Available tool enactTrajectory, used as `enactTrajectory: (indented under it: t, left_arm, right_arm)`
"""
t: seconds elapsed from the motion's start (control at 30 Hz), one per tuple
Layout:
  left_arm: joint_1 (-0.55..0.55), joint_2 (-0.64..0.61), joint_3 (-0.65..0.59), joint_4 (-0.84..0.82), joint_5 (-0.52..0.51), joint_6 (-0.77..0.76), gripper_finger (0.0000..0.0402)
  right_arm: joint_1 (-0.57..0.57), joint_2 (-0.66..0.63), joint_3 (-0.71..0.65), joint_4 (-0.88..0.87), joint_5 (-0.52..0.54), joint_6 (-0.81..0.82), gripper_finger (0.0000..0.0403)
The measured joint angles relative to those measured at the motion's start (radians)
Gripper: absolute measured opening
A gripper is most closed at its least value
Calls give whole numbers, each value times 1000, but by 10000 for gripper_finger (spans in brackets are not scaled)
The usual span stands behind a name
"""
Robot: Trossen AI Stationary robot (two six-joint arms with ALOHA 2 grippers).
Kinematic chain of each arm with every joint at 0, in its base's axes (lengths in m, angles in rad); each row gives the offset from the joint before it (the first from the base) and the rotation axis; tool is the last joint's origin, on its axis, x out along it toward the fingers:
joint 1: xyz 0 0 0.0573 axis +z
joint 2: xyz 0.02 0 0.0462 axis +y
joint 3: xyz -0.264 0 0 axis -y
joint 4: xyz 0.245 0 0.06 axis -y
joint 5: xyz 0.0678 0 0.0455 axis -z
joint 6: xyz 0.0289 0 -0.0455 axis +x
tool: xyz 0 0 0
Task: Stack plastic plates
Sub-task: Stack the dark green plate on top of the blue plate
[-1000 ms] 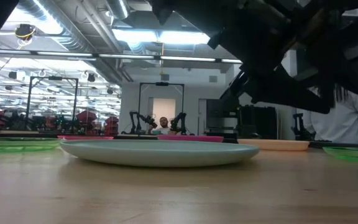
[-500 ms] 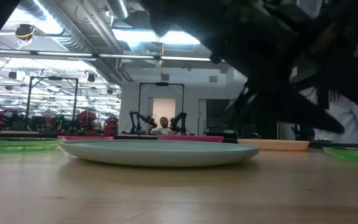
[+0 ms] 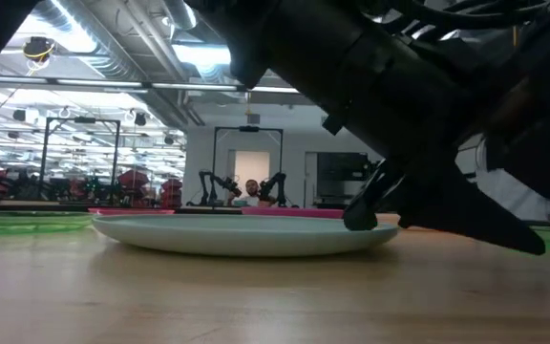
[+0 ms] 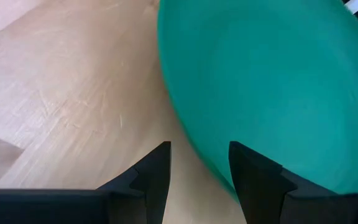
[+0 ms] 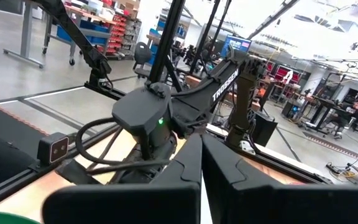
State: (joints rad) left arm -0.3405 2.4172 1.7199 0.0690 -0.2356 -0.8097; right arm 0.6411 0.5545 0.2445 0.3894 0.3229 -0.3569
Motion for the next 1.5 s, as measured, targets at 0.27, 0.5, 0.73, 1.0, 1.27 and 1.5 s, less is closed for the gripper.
enactTrajectory:
  t: [0.27, 0.5, 0.73, 1.0, 1.27, 1.5]
  left_arm:
    - [0, 0, 0, -26, -6, 5, 133]
    - [1, 0, 0, -29, -35, 59, 66]
    - [1, -1, 1, -17, -39, 115, 7]
    - [1, -2, 1, -13, -69, 136, 4]
    - [6, -9, 0, -12, -73, 170, 3]
    - [8, -42, -1, -50, -73, 199, 3]
  right_arm:
    - [0, 0, 0, 2, 2, 0, 5]
    - [0, 0, 0, 2, 2, 0, 5]
    - [0, 0, 0, 3, 34, 0, 5]
    - [0, 0, 0, 3, 56, 0, 5]
    - [0, 0, 0, 48, 56, 0, 5]
    - [0, 0, 0, 69, 55, 10, 5]
